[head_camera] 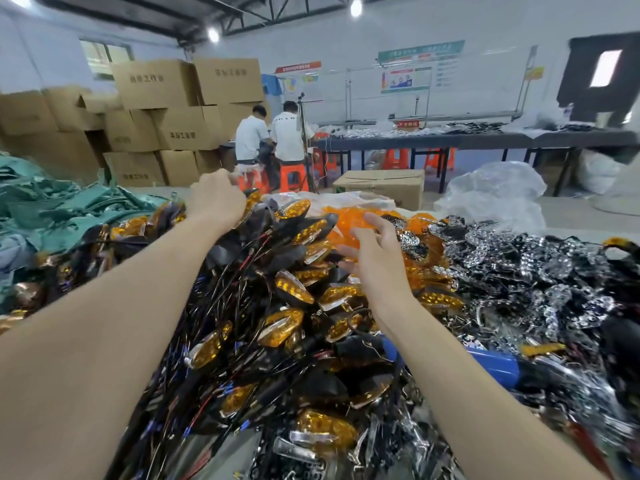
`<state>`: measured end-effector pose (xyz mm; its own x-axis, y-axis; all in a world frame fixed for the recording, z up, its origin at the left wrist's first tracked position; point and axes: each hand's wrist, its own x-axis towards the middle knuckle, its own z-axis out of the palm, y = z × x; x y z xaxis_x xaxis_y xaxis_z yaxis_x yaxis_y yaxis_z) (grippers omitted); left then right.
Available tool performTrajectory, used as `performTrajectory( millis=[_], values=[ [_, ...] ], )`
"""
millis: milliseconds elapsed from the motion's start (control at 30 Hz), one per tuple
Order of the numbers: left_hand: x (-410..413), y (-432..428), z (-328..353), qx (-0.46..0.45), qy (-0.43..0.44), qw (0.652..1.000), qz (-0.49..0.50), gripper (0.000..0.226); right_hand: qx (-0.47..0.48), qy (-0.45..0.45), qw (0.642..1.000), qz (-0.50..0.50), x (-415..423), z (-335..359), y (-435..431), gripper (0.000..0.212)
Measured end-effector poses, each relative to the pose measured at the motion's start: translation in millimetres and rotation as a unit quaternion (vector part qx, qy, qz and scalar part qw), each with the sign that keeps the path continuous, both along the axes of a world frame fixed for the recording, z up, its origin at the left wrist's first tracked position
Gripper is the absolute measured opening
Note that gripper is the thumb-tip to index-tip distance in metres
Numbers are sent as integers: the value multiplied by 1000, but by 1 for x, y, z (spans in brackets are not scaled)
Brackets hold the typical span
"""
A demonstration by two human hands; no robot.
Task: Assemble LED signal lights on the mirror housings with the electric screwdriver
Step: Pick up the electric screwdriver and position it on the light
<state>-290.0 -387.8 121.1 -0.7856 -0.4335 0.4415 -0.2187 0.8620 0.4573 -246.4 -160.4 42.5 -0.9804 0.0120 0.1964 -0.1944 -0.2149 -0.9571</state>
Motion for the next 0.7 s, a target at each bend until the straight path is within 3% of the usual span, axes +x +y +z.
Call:
performTrajectory(
  millis=[133,333,567,700],
  values=[
    [19,57,-16,42,97,989,-107,32,-8,-14,1000,-10,18,-2,17,30],
    [41,164,-63,92,101,948,-288,23,-11,-38,996,-77,47,-20,75,27],
    [69,267,-130,76,-75,900,-422,22,-17,-106,975,-196,74,-74,168,23],
    [86,309,-153,64,-111,869,-478,25,-35,-139,956,-255,84,-97,212,21]
  ],
)
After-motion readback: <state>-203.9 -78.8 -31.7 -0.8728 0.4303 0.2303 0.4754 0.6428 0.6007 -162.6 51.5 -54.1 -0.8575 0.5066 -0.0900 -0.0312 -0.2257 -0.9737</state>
